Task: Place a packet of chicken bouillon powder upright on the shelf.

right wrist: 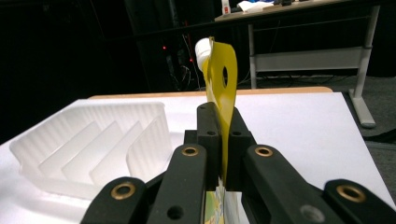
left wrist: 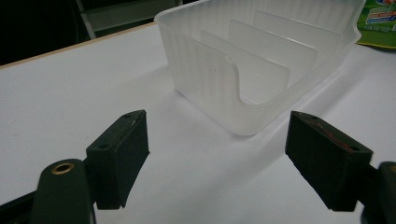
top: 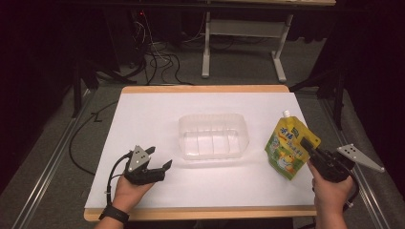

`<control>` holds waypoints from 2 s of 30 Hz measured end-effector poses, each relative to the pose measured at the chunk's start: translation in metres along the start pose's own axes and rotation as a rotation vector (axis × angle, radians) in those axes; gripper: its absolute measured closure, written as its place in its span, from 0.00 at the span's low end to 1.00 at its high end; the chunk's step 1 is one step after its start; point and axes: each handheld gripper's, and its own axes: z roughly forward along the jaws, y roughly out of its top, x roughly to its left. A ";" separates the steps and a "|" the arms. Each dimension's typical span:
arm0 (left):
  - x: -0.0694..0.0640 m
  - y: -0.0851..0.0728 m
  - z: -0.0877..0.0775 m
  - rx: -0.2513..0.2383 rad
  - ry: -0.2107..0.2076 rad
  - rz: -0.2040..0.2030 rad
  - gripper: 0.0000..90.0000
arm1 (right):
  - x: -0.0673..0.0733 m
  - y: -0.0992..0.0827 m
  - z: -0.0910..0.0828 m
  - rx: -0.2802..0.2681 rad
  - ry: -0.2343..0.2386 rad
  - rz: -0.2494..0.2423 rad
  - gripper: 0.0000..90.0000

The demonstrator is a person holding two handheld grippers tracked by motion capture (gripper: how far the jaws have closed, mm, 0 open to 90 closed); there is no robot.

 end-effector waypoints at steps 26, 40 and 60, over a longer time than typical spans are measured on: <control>-0.003 0.002 0.004 0.006 -0.019 0.025 0.24 | 0.005 -0.031 0.008 0.194 0.056 0.000 0.91; -0.003 -0.003 -0.003 0.014 -0.006 0.028 0.24 | 0.002 -0.023 0.010 0.176 -0.002 0.026 1.00; -0.005 -0.005 -0.007 0.005 0.003 0.000 0.25 | 0.040 0.026 -0.004 0.009 0.026 -0.037 1.00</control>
